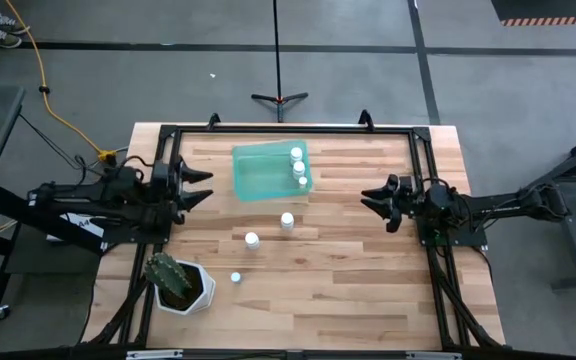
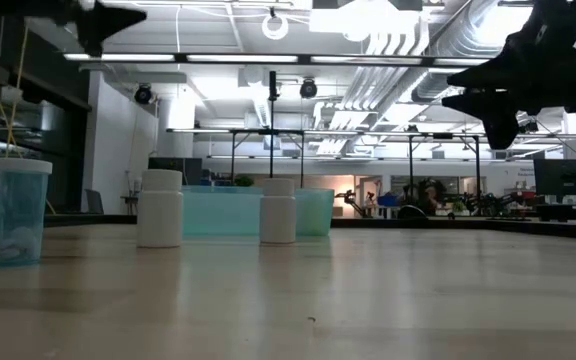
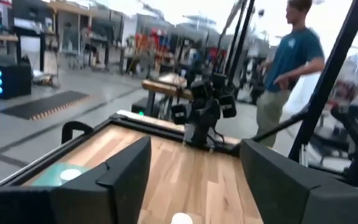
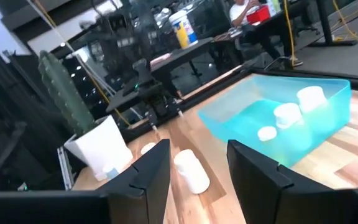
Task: Pick and place pill bottles into a basket
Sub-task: Put the white pill bottle into the green bin
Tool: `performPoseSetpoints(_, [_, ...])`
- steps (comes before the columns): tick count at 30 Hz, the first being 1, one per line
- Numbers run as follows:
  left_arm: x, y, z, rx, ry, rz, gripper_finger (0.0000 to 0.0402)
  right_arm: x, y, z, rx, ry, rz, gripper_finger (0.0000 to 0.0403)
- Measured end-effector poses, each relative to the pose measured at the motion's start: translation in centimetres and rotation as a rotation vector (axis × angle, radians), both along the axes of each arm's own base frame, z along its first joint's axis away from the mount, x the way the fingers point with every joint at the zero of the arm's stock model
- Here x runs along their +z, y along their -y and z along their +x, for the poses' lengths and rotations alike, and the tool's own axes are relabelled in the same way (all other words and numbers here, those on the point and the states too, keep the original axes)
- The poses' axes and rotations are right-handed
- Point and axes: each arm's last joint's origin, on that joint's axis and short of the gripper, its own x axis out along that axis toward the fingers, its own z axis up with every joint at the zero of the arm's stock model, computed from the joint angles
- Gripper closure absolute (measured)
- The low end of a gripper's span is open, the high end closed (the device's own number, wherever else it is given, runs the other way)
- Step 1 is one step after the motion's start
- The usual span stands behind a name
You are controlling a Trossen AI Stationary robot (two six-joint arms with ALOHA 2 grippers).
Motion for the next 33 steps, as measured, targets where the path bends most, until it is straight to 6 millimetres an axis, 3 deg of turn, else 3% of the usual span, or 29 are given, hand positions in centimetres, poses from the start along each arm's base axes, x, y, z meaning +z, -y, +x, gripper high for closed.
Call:
performPoseSetpoints(7, [5.8,0.1,3.1,0.004,-0.173,0.055,0.0109,0.4,0.0,0.0,0.006,0.015,-0.149,0.0280])
performPoseSetpoints(11, [9.2,0.0,4.7,0.075,-0.161,0.100,0.0122,0.6,-0.1,-0.1,0.010,0.021,-0.226,0.0308])
performPoseSetpoints(15, [10.8,-0.1,5.5,0.119,-0.170,0.125,0.0136,0.5,-0.1,-0.4,0.027,0.005,-0.295,0.0344])
performPoseSetpoints(23, [8.7,0.1,8.9,0.070,-0.318,0.069,0.0164,1.2,-0.2,-1.4,0.055,0.077,-0.360,0.0400])
performPoseSetpoints(33, [4.6,0.5,14.7,0.036,-0.494,0.068,0.0174,1.2,0.0,-1.7,-0.042,0.066,-0.316,0.0374])
